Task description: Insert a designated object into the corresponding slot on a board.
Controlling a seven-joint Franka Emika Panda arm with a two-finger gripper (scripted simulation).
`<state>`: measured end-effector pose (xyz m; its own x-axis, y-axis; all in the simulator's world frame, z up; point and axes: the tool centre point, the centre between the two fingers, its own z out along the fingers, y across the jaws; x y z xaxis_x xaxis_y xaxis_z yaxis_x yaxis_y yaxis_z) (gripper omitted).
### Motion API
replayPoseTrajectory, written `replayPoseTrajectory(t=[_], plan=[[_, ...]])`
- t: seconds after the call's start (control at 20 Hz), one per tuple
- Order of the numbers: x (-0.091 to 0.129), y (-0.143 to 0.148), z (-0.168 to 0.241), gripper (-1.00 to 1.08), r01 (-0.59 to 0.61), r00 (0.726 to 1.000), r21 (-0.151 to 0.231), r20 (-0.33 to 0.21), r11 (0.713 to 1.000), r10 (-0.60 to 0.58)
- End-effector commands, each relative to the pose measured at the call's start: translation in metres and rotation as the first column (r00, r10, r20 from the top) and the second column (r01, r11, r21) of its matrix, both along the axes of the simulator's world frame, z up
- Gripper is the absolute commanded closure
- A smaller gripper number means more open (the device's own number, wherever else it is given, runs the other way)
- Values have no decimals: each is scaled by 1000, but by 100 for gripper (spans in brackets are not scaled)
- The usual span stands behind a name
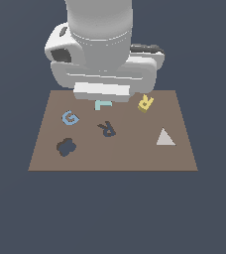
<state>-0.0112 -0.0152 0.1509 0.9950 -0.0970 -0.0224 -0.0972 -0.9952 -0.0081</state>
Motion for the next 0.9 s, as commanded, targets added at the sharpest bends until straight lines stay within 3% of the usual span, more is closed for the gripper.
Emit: replayPoseTrajectory(t=[0.0,0.85], plan=[[0,0,0,-92,0,1000,0,0,1000,0],[-27,31,-27,-92,140,990,-4,5,990,-140]])
